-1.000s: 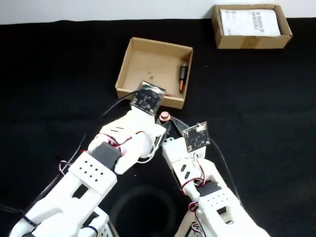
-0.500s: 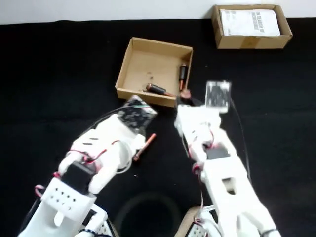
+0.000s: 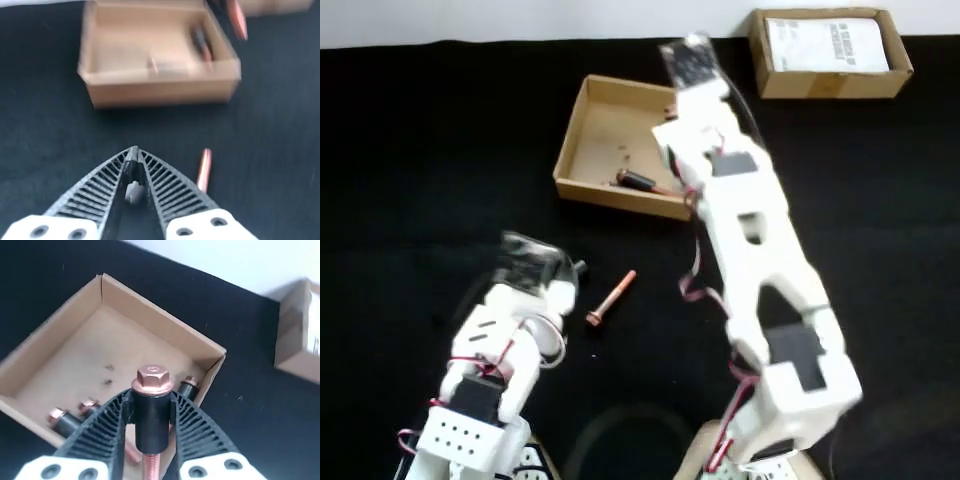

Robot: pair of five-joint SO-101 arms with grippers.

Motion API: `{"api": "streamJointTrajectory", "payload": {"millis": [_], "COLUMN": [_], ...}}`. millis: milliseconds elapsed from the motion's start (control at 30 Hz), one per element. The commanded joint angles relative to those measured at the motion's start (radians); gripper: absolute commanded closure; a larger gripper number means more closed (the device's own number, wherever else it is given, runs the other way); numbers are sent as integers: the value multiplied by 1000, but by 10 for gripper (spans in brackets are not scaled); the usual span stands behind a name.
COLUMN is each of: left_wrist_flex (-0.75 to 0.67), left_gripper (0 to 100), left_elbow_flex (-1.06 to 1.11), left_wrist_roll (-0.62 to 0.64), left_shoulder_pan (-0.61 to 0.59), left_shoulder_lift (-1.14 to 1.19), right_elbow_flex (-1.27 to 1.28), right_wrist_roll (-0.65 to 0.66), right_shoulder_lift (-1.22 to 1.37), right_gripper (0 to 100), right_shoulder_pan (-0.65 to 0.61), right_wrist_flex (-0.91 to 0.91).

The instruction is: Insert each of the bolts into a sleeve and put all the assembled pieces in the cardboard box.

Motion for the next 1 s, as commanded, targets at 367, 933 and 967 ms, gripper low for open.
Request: {"api": "streamJointTrajectory", "payload": {"millis": [367,933,967], "left_wrist_flex": [72,75,75], "left_gripper": [990,989,989], "left_elbow_flex": [30,30,30], "left_wrist_roll": [241,239,239], "left_shoulder_pan": [-54,-35,-35], "left_shoulder_lift": [-35,-33,-33], "right_elbow_flex": [-751,-995,-1023], "right_wrist_roll": [230,235,233], "right_shoulder_lift": [538,756,760], "right_gripper": [991,857,842], "right_shoulder_pan": [-51,-71,-73], "right_wrist_flex": [349,596,613]}}
